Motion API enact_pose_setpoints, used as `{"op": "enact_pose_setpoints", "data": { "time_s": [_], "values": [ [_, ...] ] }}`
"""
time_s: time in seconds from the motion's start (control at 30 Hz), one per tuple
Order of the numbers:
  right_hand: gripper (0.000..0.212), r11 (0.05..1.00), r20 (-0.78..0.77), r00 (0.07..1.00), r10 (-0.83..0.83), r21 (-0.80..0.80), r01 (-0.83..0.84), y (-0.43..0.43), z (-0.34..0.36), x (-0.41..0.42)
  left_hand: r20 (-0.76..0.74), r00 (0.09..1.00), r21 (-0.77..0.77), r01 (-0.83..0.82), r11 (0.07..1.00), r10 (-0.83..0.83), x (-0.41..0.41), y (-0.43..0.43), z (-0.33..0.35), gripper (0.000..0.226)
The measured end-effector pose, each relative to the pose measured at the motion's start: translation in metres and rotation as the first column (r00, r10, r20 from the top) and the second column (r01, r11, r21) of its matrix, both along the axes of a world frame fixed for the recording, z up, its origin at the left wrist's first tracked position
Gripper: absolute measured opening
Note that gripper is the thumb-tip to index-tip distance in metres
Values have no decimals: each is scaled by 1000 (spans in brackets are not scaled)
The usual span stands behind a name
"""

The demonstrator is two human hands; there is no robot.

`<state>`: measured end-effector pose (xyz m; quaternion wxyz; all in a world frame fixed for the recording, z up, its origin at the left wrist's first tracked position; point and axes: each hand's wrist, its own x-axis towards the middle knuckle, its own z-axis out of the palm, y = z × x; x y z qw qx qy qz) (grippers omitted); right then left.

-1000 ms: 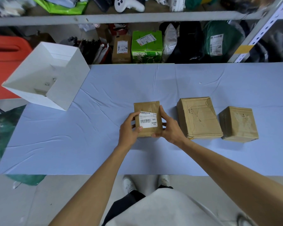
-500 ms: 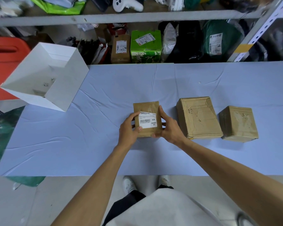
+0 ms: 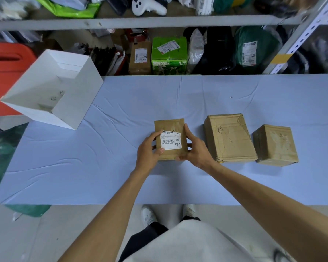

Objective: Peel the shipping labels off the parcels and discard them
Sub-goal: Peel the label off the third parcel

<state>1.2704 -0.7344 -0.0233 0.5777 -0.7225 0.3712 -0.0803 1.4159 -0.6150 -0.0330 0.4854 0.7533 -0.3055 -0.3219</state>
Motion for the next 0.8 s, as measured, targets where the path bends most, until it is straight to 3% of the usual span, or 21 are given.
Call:
{"op": "enact_pose_setpoints", "data": {
  "time_s": [0.37,0.53,0.63,0.8],
  "values": [
    [120,1000,-15,1000,1,-8,-1,1,1,0,110,994,102,10,995,-21,1,-5,6,57],
    [119,1000,-32,999,4,-16,-5,0,2,0,17,1000,78,14,997,-16,4,-3,9,60],
    [121,1000,-44,999,0,-10,-1,0,2,0,6,1000,34,-11,999,11,6,-5,11,45],
    [123,1000,-64,998,3,-13,-4,1,3,1,156,975,-3,-160,987,159,12,-23,15,12]
  ]
}}
